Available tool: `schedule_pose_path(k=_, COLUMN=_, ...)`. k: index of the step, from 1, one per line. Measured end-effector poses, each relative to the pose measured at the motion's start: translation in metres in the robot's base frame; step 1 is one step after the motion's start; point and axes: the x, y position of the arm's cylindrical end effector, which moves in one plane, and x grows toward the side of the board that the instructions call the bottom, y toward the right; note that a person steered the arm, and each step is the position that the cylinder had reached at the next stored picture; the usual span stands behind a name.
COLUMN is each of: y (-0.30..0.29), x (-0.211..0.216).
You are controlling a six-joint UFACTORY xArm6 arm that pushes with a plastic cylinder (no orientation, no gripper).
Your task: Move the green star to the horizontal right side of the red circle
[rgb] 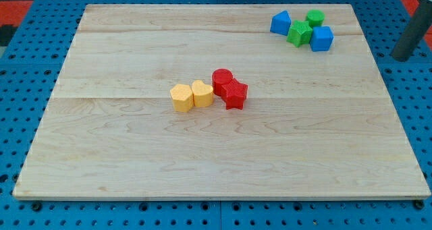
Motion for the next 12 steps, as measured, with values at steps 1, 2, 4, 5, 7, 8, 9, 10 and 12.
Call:
schedule_pose_path(k=1, y=0.0, x=0.0)
schedule_pose_path(k=2, y=0.0, x=0.0)
schedule_pose_path(k=4, y=-0.004, x=-0.01)
schedule_pose_path(k=5, y=-0.019, x=-0.016)
schedule_pose_path(k=7, y=-0.095, x=-0.091)
schedule_pose_path(k=8, y=-0.189, x=-0.094)
schedule_pose_path(k=9, y=-0.286, x=-0.054)
schedule_pose_path(k=10, y=-0.3, x=-0.035)
schedule_pose_path(k=12, y=-0.319, x=-0.034)
